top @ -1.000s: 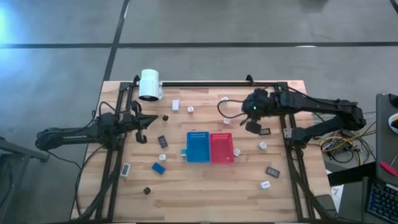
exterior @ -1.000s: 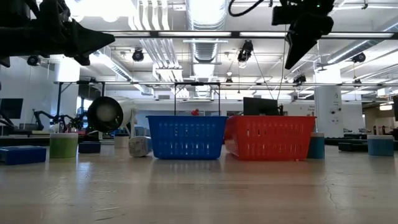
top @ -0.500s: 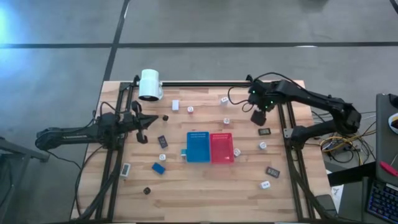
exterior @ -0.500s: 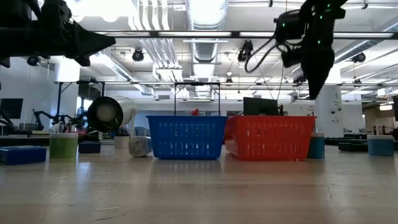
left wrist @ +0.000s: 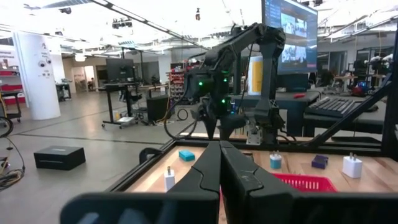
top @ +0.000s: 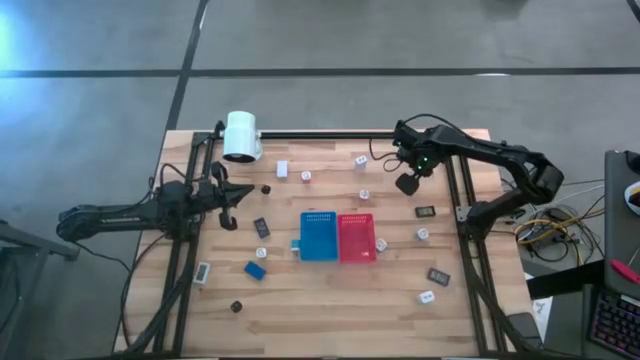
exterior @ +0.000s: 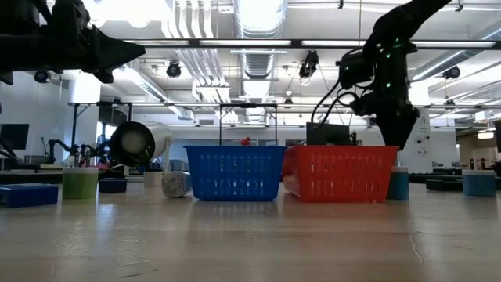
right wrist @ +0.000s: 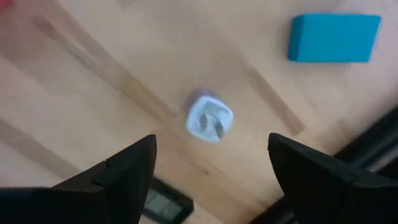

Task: Sort adapters and digital timers
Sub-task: Put the purple charger adaptor into the red bin

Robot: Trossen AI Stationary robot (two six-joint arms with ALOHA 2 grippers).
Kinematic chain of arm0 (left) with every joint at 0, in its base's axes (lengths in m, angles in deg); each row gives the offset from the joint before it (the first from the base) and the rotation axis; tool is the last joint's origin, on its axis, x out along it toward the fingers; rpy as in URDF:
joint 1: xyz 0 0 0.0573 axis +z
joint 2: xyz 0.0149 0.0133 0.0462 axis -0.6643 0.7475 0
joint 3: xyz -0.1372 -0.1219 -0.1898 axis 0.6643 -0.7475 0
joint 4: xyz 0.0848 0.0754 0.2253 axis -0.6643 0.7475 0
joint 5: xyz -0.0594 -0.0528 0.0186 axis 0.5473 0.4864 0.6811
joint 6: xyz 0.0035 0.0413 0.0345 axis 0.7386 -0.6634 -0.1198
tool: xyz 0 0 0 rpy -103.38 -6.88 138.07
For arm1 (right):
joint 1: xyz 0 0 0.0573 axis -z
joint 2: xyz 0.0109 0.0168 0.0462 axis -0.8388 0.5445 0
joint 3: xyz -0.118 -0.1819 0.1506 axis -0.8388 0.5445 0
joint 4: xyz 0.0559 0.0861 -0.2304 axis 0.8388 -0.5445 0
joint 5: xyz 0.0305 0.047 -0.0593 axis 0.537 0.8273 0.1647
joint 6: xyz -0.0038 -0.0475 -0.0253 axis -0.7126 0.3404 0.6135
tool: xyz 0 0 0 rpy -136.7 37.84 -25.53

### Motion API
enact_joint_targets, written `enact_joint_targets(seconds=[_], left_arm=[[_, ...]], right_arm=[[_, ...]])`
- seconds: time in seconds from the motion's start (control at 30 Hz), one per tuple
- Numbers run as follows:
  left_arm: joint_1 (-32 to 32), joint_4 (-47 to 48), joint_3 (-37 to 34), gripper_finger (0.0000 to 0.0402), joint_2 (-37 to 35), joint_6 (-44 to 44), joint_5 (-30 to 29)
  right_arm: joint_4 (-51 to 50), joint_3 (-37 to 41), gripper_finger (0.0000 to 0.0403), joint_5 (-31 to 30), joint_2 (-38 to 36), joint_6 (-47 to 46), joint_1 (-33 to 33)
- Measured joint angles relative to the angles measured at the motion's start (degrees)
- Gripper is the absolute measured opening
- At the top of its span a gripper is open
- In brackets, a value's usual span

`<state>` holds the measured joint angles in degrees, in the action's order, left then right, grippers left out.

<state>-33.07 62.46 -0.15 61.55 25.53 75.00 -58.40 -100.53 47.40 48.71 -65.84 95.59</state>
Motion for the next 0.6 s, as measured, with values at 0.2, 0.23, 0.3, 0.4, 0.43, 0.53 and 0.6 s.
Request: enact_joint_targets(seconds=[0.2,0.23,0.3,0.4,0.43,0.53,0.6], left_arm=[[0.00,0.01,0.00,0.0003,0.00,0.17,0.00],[0.00,0.01,0.00,0.0003,0.00,0.18,0.00],[0.00,0.02,0.00,0.0003,0.00,0.19,-0.01],[0.00,0.04,0.00,0.0003,0.00,0.17,-0.01],[0.00,0.04,0.00,0.0003,0.00,0.17,-0.02],[0.00,0.04,0.00,0.0003,0.00,0.17,-0.02],[-0.01,0.04,0.00,0.0003,0.00,0.17,0.00]], right_arm=[[0.45,0.26,0.0287,1.17,3.98,0.43,0.94],[0.62,0.38,0.0285,1.17,4.63,0.43,0.95],[1.04,0.72,0.0281,1.22,5.83,0.43,0.84],[2.19,1.39,0.0274,1.20,6.68,0.58,0.83],[3.09,1.69,0.0272,1.17,6.77,0.61,0.91],[4.76,2.25,0.0266,1.08,6.57,0.62,0.88],[5.41,2.44,0.0262,1.02,6.28,0.57,0.80]])
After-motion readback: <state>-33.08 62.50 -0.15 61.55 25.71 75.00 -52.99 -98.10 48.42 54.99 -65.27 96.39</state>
